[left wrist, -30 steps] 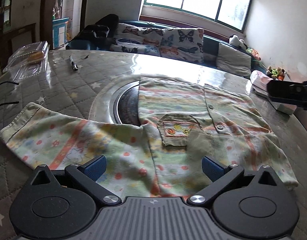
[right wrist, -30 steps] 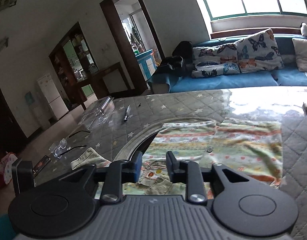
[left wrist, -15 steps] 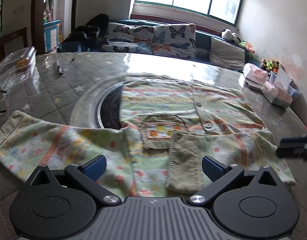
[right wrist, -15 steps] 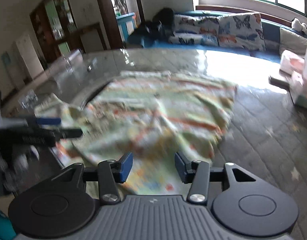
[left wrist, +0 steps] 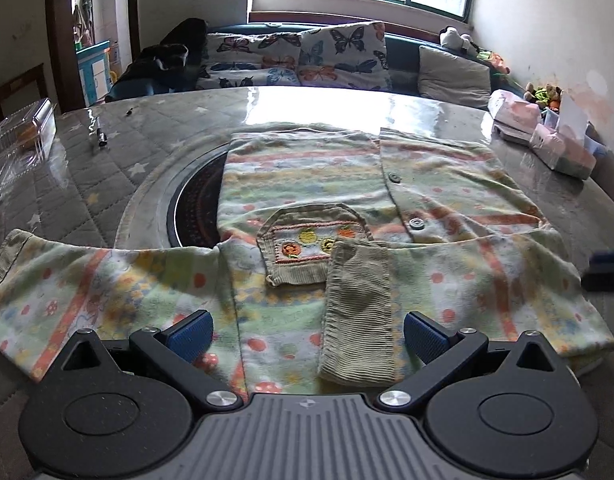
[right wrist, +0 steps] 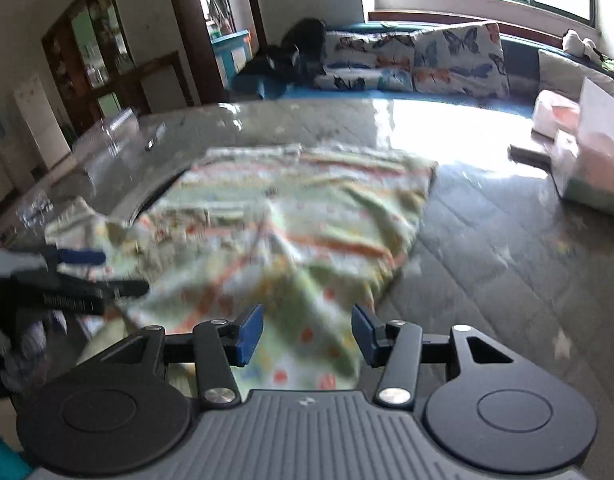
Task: Fold clothes
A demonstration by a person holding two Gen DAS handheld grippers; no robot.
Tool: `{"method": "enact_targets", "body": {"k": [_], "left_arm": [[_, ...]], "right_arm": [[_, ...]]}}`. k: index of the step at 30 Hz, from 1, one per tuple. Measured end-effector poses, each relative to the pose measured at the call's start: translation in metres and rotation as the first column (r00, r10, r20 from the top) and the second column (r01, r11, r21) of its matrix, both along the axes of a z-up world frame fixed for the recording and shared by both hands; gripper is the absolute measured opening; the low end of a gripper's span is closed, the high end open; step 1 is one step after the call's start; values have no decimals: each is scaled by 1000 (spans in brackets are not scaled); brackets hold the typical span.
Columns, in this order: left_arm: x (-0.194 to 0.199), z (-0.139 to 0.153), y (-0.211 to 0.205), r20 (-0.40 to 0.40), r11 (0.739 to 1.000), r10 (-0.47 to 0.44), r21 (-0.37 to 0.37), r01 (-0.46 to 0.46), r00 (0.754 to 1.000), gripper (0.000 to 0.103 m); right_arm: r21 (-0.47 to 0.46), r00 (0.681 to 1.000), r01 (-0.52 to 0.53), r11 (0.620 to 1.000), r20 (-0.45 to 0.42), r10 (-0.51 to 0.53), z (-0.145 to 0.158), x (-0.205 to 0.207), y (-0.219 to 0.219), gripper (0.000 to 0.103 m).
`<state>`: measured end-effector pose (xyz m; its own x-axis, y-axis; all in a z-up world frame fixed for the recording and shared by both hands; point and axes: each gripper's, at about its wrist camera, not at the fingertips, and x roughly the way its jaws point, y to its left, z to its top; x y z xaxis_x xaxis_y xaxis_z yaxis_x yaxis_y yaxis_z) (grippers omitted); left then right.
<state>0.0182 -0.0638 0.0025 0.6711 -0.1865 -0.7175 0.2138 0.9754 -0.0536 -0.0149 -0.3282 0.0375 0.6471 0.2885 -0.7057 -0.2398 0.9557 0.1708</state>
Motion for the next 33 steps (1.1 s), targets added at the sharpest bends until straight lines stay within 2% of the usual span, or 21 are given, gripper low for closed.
{"method": "enact_targets", "body": {"k": [3,8,11,16,24,33], "left_arm": [[1,-1,-1,0,1000,1,9,-1,1000,103],[1,-1,0,3,1000,8,29,-8,1000,103],[2,1,4,-1,999,23,21,-23,1000,103],[4,10,-4,28,999,33,7,-33,999,103],[19,-2,-18,24,996,37,79,-39,999,103],[10,4,-17,32,997,28,75,-30,999,103]], "right_arm": [[14,1000,-21,1000,-4,21,-6,20,5,50],[12,999,10,1000,-35,-9,-25,35,-2,46],[9,999,36,999,-32,-36,-18,32,-5,46],[-11,1000,22,1000,-2,-22,-14,30,4,46],[-62,1000,5,998,-13,-5,-22,37,18,47],[-129,998,-66,989,-16,65,-17,15,28,50]]}}
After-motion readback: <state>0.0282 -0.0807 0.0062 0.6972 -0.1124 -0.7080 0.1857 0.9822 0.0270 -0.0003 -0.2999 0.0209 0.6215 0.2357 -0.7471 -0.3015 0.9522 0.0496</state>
